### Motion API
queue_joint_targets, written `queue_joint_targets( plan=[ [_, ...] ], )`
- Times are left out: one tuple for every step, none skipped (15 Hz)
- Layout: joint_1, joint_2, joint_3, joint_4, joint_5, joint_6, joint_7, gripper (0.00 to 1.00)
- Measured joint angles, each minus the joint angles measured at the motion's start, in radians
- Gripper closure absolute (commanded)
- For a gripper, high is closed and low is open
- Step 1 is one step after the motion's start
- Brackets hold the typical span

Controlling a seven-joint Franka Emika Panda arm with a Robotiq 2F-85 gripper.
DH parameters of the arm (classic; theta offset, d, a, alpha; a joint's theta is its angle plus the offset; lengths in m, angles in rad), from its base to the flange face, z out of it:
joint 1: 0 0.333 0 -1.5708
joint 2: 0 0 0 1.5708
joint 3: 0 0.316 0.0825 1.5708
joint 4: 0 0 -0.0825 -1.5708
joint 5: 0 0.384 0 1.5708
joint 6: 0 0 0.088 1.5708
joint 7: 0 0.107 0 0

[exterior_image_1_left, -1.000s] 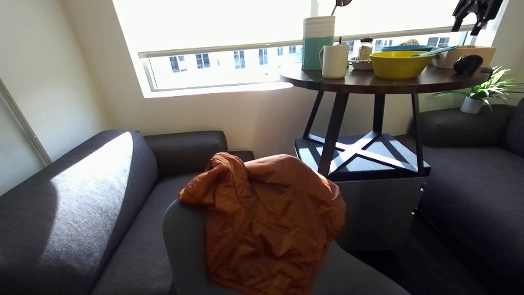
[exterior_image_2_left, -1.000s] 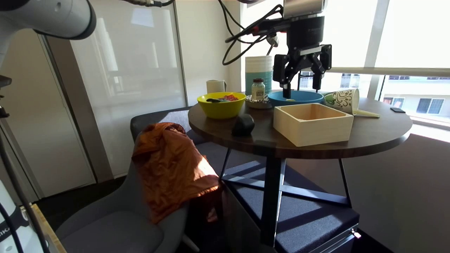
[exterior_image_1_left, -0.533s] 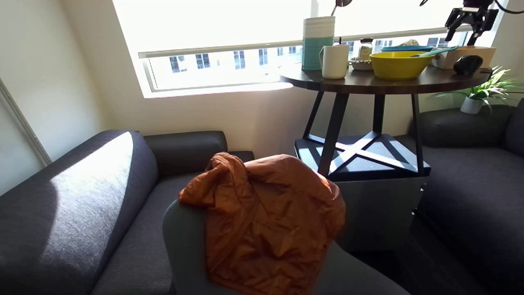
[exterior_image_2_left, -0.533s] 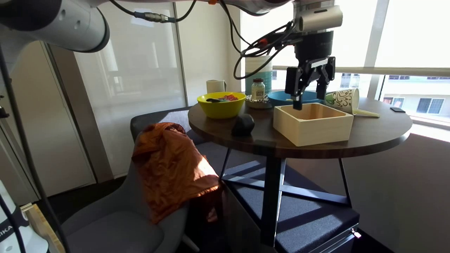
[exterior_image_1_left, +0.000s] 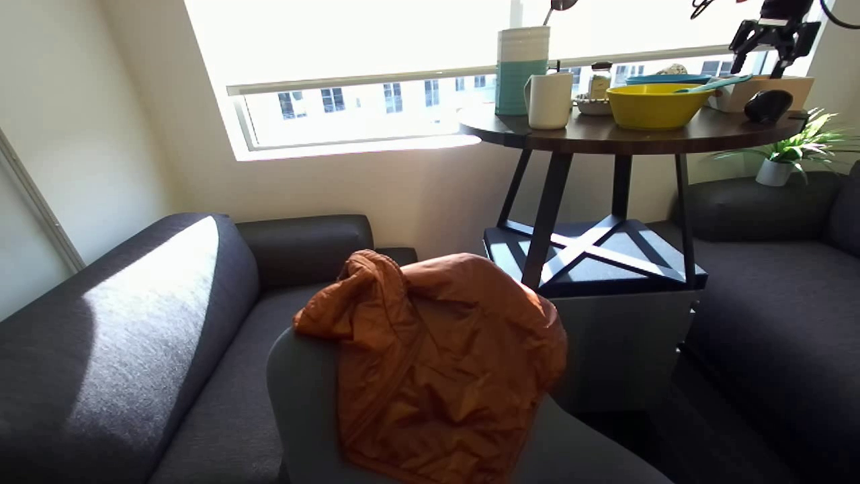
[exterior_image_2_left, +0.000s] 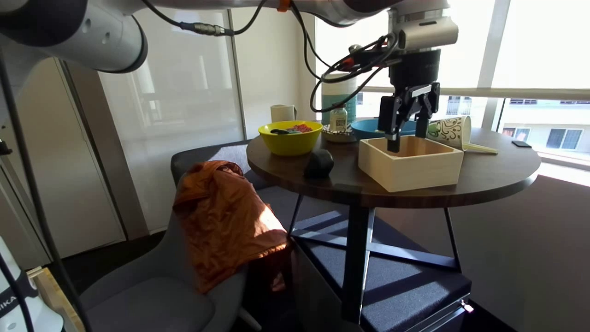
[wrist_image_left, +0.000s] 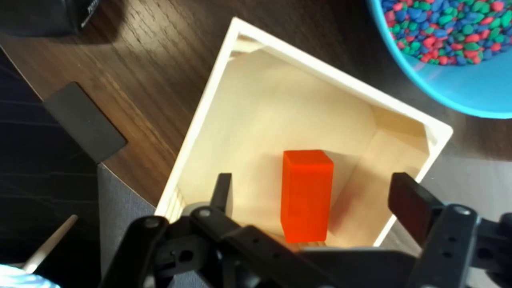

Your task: Put the orange block on top of the bottle

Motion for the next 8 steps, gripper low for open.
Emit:
queue_joint_targets(
  plan=[
    [0.000,0.008,0.000,0.000,0.000,0.000,-0.007,0.01],
    [0.000,0.015,0.000,0.000,0.000,0.000,-0.013,0.02],
    [-0.001,0.023,-0.001,0.000,0.000,0.000,-0.018,0.00],
    [-0.001,0.030,-0.002,0.000,0.000,0.007,-0.018,0.01],
    [0.000,0.039,-0.003,0.000,-0.001,0.019,-0.018,0.00],
    [0.002,0.047,-0.007,0.001,-0.005,0.032,-0.016,0.00],
    [0.004,0.053,-0.011,0.003,-0.012,0.043,-0.011,0.01],
    [0.006,0.057,-0.016,0.004,-0.019,0.051,-0.007,0.13]
  ],
)
